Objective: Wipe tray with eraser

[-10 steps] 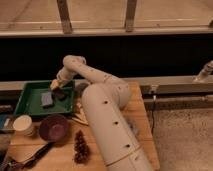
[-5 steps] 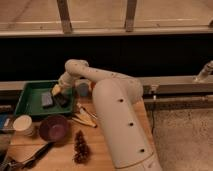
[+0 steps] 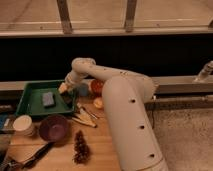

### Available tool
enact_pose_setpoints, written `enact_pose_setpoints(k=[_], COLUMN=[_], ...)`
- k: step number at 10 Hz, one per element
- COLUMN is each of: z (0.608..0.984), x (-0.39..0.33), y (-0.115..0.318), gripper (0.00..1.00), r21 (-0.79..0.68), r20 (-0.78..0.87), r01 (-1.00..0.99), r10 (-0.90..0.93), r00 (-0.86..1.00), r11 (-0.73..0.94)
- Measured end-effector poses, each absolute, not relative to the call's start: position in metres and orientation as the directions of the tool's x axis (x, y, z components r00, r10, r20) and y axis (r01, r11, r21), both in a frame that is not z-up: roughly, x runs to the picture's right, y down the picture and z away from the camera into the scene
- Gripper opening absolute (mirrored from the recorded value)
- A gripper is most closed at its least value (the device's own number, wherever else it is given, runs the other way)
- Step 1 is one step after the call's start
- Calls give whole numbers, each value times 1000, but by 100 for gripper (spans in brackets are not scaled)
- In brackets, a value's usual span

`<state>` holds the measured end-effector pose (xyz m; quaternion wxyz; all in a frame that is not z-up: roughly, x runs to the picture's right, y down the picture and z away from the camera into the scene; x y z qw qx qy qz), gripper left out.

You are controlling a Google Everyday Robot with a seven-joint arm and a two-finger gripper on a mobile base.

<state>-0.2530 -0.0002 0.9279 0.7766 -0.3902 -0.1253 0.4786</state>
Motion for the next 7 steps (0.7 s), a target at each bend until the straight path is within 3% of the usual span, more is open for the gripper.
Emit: enact_pose_setpoints(k=[5,7], z=[964,959], x=[-307,-316], y=[-29,-27], gripper=[0,0], r21=[-761,-766], r20=[-132,-118], r01=[-592,-575], r10=[830,817], r00=[542,564], r11=[266,287])
